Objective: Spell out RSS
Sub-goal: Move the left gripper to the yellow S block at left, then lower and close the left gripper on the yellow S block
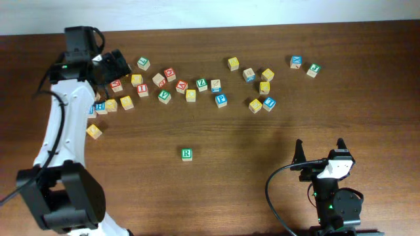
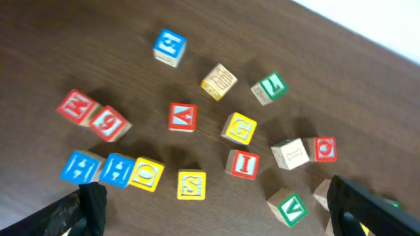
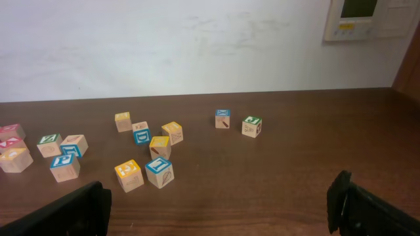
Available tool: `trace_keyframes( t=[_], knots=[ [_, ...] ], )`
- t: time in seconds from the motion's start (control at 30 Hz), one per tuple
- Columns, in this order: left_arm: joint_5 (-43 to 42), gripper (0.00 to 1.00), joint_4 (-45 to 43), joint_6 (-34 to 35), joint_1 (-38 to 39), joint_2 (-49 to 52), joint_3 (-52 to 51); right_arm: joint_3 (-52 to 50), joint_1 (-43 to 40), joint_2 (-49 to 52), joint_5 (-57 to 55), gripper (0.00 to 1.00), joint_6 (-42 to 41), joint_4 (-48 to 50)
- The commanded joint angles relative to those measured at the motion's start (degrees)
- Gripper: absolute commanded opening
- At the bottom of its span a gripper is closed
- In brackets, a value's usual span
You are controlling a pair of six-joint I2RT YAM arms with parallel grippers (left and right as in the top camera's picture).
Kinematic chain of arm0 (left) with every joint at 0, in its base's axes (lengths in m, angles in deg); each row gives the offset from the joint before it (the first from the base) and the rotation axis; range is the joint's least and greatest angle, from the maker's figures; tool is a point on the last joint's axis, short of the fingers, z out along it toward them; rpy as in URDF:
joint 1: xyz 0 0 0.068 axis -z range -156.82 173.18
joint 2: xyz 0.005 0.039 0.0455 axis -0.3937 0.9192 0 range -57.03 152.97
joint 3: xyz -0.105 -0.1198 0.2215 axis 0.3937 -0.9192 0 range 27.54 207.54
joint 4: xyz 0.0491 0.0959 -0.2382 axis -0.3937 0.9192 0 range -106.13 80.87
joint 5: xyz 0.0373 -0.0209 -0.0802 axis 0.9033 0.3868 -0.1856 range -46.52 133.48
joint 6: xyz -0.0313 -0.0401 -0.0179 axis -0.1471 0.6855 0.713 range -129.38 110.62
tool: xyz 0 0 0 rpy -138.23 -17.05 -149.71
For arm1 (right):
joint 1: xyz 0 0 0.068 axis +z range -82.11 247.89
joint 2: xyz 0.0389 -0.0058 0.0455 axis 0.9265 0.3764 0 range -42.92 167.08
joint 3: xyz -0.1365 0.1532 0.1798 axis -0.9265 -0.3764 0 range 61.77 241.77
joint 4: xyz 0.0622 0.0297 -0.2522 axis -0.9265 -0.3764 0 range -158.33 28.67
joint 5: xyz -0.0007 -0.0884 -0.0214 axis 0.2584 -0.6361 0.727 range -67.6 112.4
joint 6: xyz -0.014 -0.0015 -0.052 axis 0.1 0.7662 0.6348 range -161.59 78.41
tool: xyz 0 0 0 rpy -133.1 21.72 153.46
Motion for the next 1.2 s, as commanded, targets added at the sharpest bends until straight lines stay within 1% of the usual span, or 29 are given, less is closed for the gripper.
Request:
trace_keyframes(
  t=[0.0,0.03,0.1,0.13,0.23,0.27,0.3,0.33,0.43,0.47,0.53,0.67,0.7,0.83,0.97,1.03,1.17],
  knots=[
    [-1.2,1.0,0.0,-3.5,2.5,3.2,0.0,-0.3,-0.4,-0.3,-0.7,0.98,-0.4,-0.4],
    [-1.1,1.0,0.7,-1.9,2.9,4.1,0.0,-0.3,-0.4,-0.3,-0.7,0.98,-0.4,-0.4],
    [0.4,0.94,3.0,5.8,3.1,6.4,0.0,-0.3,-0.4,-0.3,-0.7,0.99,-0.4,-0.4],
    [0.3,0.94,3.5,7.0,3.1,7.5,0.0,-0.3,-0.4,-0.3,-0.7,0.98,-0.4,-0.4],
    [0.4,0.92,4.7,7.2,3.1,9.7,0.0,-0.3,-0.4,-0.3,-0.7,0.98,-0.4,-0.4],
    [0.4,0.9,5.1,7.2,3.1,10.0,0.0,-0.3,-0.4,-0.3,-0.7,0.98,-0.4,-0.4],
    [0.3,0.85,5.2,7.1,3.1,10.3,0.0,-0.3,-0.4,-0.3,-0.7,0.98,-0.4,-0.4],
    [0.3,0.83,5.6,6.4,3.1,10.6,0.0,-0.3,-0.4,-0.3,-0.7,0.98,-0.4,-0.4],
    [0.3,0.83,6.2,4.5,3.1,11.7,0.0,-0.3,-0.4,-0.3,-0.7,0.98,-0.4,-0.4],
    [0.3,0.75,6.4,4.6,3.0,12.8,0.0,-0.3,-0.4,-0.3,-0.7,0.98,-0.4,-0.4],
    [0.4,0.7,6.1,4.6,3.0,13.6,0.0,-0.3,-0.4,-0.3,-0.7,0.98,-0.4,-0.4],
    [1.4,0.69,6.1,4.0,3.0,15.0,0.0,-0.3,-0.4,-0.3,-0.7,0.98,-0.4,-0.4],
    [1.4,0.69,6.1,3.0,3.0,15.7,0.0,-0.3,-0.4,-0.3,-0.7,0.98,-0.4,-0.4],
    [1.5,0.66,5.9,3.0,3.0,18.0,0.0,-0.3,-0.4,-0.3,-0.7,0.98,-0.4,-0.4],
    [2.8,0.67,5.3,3.0,3.0,18.1,0.0,-0.3,-0.4,-0.3,-0.7,0.98,-0.4,-0.4],
    [3.2,0.71,5.3,2.0,3.0,18.1,0.0,-0.3,-0.4,-0.3,-0.7,0.98,-0.4,-0.4],
    [5.9,0.71,4.4,2.0,2.4,18.3,0.0,-0.3,-0.4,-0.3,-0.7,0.98,-0.4,-0.4]
  ],
)
